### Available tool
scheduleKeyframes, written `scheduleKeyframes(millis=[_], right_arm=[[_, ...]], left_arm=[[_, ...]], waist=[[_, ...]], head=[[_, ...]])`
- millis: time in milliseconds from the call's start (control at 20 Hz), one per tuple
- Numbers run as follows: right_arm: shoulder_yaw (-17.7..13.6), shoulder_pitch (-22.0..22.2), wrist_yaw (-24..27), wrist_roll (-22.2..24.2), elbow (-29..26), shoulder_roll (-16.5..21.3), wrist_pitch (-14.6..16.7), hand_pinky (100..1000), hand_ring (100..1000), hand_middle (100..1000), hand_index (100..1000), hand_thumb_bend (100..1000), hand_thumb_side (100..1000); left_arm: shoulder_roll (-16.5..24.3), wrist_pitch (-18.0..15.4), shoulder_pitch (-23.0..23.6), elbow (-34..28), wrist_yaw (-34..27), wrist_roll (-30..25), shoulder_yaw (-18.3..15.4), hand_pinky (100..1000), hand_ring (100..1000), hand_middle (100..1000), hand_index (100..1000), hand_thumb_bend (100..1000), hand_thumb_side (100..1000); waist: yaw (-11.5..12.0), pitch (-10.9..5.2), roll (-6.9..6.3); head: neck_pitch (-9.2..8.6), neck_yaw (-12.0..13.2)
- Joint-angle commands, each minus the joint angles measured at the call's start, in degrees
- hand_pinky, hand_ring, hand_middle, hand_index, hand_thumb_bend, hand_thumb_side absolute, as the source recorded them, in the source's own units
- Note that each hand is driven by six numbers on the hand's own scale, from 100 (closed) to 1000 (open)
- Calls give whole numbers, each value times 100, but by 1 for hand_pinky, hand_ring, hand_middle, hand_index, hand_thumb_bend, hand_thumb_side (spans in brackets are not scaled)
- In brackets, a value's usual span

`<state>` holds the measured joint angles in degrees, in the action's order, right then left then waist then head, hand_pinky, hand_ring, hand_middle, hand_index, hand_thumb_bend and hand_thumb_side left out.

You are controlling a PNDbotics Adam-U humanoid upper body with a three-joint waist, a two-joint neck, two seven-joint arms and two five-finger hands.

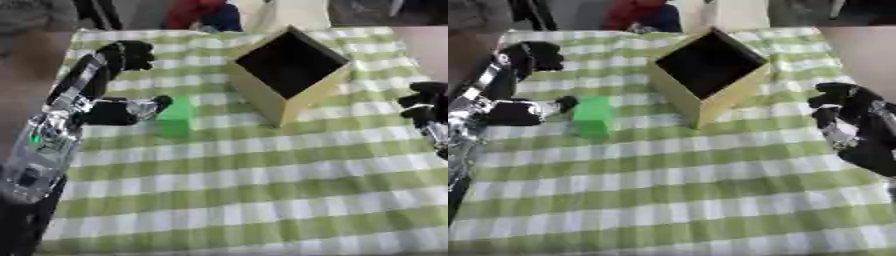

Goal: Pick up objects on the table and place them in the box.

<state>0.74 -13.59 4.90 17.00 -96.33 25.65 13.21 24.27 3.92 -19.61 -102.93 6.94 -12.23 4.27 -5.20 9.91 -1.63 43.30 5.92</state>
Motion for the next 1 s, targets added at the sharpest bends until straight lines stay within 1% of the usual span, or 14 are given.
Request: scheduleKeyframes(millis=[50, 300, 600, 800, 1000], right_arm=[[-39, -35, -38, -7, -69, 132, 1, 694, 782, 613, 830, 100, 343], [-32, -33, -39, 0, -67, 140, 0, 694, 783, 613, 831, 100, 342], [-19, -26, -42, 14, -62, 142, -2, 694, 782, 613, 831, 100, 343], [-10, -28, -41, 23, -61, 139, -2, 694, 782, 613, 830, 100, 342], [-4, -27, -40, 31, -57, 132, -2, 694, 782, 613, 830, 100, 340]], left_arm=[[327, -5, -101, -112, 143, -118, 52, 852, 737, 691, 814, 595, 108], [681, -33, -210, -25, 330, -375, 246, 841, 737, 695, 814, 611, 100], [1059, -56, -466, 183, 566, -681, 556, 827, 735, 696, 812, 636, 100], [1160, -73, -706, 449, 746, -828, 770, 821, 733, 696, 811, 644, 100], [1135, -119, -952, 790, 899, -910, 932, 817, 731, 695, 809, 649, 100]], waist=[[-6, -88, 4], [-24, -99, -12], [-51, -113, -29], [-72, -120, -30], [-92, -122, -30]], head=[[-19, -10], [-14, -4], [2, 4], [4, 12], [9, 26]])
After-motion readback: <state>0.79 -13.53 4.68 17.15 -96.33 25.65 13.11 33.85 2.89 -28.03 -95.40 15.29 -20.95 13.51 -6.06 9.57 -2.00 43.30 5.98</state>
